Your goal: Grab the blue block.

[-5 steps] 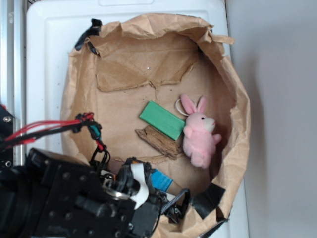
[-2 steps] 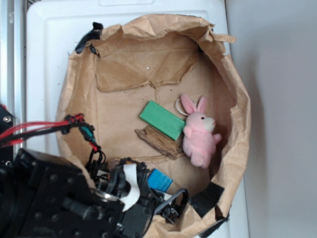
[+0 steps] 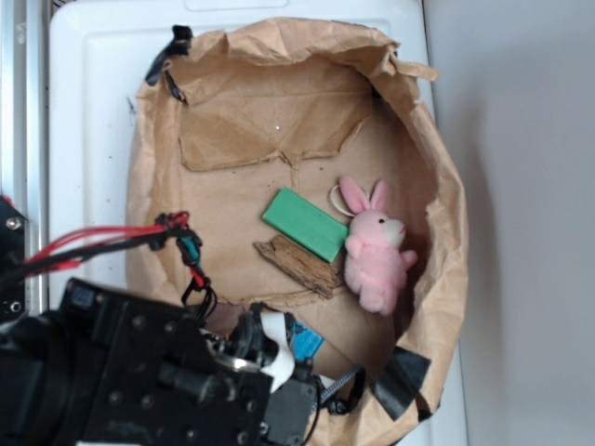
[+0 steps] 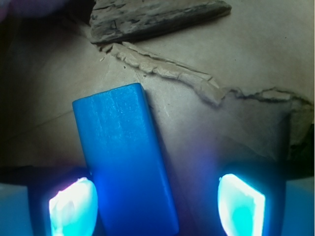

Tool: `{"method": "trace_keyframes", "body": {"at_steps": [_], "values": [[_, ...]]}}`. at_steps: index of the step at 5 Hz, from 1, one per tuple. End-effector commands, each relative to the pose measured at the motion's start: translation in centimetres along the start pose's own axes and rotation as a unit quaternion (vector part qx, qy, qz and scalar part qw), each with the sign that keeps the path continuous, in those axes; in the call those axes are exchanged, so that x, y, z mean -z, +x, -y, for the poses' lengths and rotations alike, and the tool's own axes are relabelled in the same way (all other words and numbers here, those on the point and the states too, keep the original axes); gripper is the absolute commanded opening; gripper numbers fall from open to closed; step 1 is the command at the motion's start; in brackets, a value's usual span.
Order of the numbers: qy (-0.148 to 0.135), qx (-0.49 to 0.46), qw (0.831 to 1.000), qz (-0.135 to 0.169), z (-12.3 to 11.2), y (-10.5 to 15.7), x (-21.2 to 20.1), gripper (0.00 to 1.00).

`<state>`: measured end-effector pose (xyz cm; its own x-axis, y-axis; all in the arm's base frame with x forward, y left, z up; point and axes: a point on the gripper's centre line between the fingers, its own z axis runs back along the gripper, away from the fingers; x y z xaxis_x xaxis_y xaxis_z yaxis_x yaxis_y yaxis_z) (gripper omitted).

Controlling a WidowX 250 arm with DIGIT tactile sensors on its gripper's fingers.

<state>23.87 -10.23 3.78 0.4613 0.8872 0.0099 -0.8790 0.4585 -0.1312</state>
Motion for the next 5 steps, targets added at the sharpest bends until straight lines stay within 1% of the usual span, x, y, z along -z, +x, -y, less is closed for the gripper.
{"method": "trace_keyframes", "body": {"at_steps": [1, 2, 3, 4, 5], "values": [[-0.023, -0.005, 1.000, 0.002, 0.6, 0.7, -1.0, 1.00], [-0.023, -0.005, 1.000, 0.002, 0.6, 0.7, -1.0, 1.00], [-0.026, -0.011, 1.000, -0.014, 0.9, 0.5, -2.5, 1.00], [-0.023, -0.003, 1.000, -0.001, 0.3, 0.1, -1.5, 1.00], [-0.019, 0.004, 1.000, -0.007, 0.0, -0.2, -0.9, 1.00]]}}
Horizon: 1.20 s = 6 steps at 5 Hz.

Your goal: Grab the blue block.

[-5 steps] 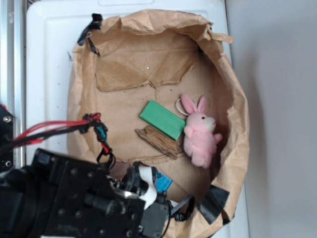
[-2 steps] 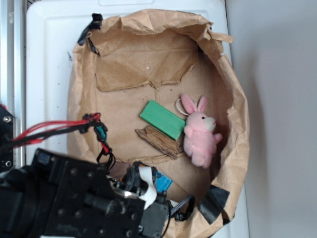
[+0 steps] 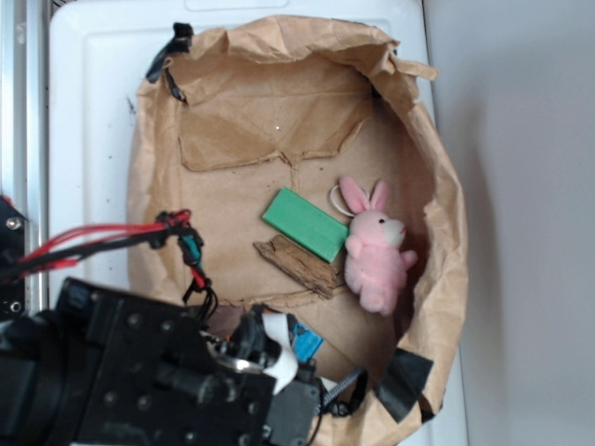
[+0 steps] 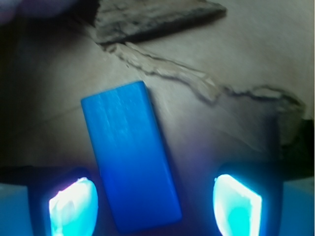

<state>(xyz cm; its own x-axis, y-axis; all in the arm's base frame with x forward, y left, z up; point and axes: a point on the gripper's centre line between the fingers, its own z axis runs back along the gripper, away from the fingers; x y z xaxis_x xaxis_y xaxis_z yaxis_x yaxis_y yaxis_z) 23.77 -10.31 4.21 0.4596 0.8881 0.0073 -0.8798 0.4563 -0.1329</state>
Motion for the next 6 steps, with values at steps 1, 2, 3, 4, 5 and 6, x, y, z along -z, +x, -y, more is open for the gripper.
{"method": "trace_keyframes", "body": {"at_steps": [1, 2, 3, 4, 5, 6], "values": [[-0.009, 0.006, 1.000, 0.002, 0.2, -0.1, 0.9, 1.00], [0.007, 0.001, 1.000, 0.011, 0.7, 0.2, 3.3, 1.00], [0.020, -0.016, 1.000, 0.018, 1.0, 0.3, 4.1, 1.00], [0.006, -0.012, 1.000, 0.010, 1.0, 0.1, 3.2, 0.00], [-0.036, -0.017, 0.999, -0.009, 0.6, 0.9, 0.4, 0.00], [-0.065, -0.030, 0.997, -0.029, 1.2, 3.0, -2.7, 0.00]]}}
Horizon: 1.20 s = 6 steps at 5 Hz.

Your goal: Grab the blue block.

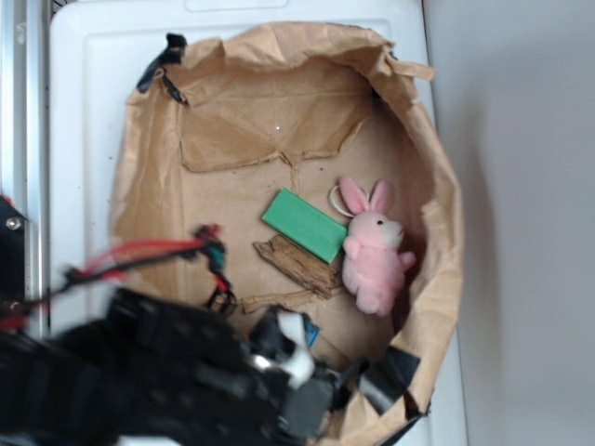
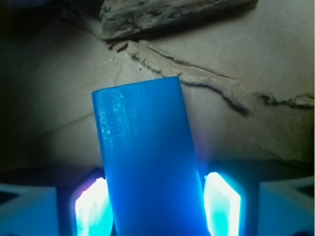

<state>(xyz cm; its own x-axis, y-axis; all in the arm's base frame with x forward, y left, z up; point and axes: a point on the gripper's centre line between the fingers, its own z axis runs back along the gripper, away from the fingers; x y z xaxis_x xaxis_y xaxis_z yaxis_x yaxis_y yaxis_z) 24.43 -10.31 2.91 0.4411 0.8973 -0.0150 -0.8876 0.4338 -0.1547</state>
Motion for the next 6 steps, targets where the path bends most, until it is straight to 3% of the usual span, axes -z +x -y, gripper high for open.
{"method": "trace_keyframes", "body": {"at_steps": [1, 2, 5, 6], "values": [[-0.066, -0.056, 0.996, -0.029, 0.7, 4.2, -7.6, 0.00], [-0.053, -0.091, 0.994, -0.017, 0.7, 5.4, -10.1, 0.00], [-0.099, -0.083, 0.985, 0.115, 0.7, 7.2, -14.7, 0.00], [-0.136, 0.013, 0.979, 0.150, 0.5, 5.2, -13.5, 0.19]]}}
